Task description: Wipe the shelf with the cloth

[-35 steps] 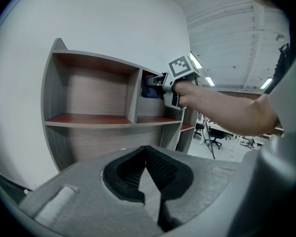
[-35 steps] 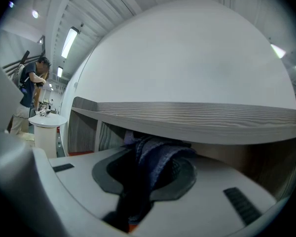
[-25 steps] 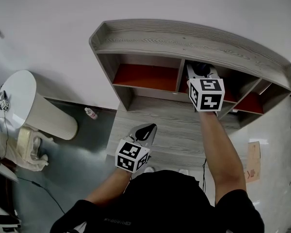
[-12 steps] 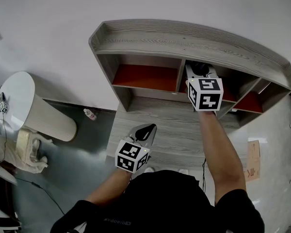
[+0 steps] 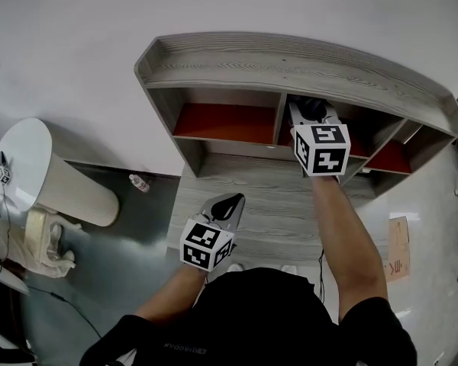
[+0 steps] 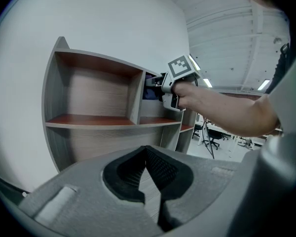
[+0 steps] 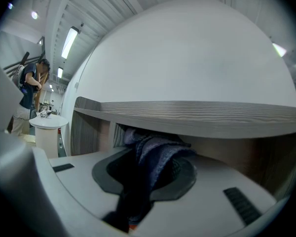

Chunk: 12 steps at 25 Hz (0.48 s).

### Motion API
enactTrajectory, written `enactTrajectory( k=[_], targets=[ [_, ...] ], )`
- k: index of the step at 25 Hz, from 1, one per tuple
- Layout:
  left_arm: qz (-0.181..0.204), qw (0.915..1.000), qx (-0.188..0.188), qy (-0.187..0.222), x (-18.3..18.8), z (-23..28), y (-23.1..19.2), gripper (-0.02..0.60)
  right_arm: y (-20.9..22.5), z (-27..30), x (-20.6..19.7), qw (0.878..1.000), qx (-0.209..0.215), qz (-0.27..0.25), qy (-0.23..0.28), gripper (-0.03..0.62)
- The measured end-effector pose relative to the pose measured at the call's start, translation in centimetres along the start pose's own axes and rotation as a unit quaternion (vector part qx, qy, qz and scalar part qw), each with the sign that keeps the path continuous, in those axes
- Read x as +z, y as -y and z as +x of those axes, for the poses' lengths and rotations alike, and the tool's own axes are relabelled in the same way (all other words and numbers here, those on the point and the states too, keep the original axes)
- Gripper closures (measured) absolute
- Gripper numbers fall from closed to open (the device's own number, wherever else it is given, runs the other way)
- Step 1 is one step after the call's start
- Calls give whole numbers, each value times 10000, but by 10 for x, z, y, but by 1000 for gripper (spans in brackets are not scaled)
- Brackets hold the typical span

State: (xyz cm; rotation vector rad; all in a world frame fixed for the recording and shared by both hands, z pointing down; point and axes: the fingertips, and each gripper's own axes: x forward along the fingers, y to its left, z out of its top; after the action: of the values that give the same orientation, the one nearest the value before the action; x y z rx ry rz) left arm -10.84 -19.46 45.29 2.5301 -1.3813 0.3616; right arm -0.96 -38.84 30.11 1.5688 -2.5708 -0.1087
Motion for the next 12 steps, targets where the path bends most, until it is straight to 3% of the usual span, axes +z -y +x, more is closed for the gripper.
enactTrajectory(
  k=[12],
  targets=[
    [154,9992,-369,4,4,5,-3,574,7,-37,-19,9996,-94,270,53,496]
  ],
)
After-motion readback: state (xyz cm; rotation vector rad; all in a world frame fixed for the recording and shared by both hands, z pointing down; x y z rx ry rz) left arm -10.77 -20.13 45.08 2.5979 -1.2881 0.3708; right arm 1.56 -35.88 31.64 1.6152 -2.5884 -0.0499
